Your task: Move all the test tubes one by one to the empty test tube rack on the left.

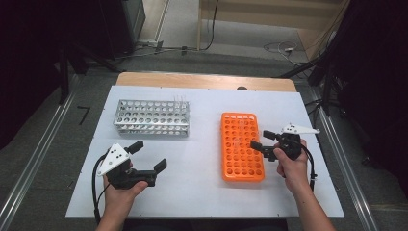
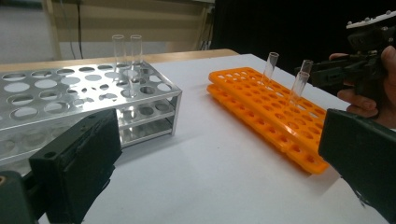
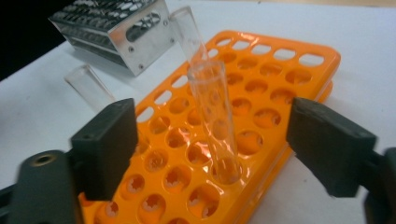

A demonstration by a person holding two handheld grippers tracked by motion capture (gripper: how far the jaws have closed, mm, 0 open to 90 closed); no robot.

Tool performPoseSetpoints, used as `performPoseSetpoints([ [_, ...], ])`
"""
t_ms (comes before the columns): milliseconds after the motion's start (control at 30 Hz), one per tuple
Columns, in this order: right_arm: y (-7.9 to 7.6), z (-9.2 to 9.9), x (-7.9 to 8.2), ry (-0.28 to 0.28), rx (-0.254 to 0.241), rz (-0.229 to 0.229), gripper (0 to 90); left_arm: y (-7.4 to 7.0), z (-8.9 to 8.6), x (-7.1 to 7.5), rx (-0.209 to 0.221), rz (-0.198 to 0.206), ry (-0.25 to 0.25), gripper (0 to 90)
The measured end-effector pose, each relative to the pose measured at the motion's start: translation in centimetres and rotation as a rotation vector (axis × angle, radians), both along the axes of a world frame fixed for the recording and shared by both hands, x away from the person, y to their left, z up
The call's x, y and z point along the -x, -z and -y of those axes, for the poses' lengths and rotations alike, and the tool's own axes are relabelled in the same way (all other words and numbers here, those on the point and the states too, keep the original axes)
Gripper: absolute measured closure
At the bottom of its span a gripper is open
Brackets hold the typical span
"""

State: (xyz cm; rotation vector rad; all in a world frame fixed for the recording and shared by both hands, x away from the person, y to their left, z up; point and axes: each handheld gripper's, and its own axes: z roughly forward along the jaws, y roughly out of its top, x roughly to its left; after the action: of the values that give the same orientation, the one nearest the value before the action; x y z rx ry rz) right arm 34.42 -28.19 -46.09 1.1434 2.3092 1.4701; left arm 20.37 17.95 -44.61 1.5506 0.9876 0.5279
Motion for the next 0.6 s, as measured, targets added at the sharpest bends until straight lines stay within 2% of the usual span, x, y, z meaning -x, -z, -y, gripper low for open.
performPoseSetpoints([
  [200, 1.1, -0.3, 0.4, 0.023, 0.044, -0.018, 37.9, 0.5, 0.2, -0.2, -0.007, -0.016, 0.005, 0.0],
  [267, 1.3, -0.3, 0.6, 0.030, 0.046, -0.006, 45.8, 0.5, 0.3, -0.2, -0.015, -0.018, 0.011, 0.0],
  [467, 1.6, -0.6, 1.1, 0.041, 0.089, 0.059, 59.5, 0.7, 0.4, -0.3, -0.019, -0.029, 0.007, 0.0],
  [600, 1.8, -0.8, 1.3, 0.040, 0.095, 0.075, 68.2, 0.8, 0.4, -0.4, -0.019, -0.032, 0.010, 0.0],
])
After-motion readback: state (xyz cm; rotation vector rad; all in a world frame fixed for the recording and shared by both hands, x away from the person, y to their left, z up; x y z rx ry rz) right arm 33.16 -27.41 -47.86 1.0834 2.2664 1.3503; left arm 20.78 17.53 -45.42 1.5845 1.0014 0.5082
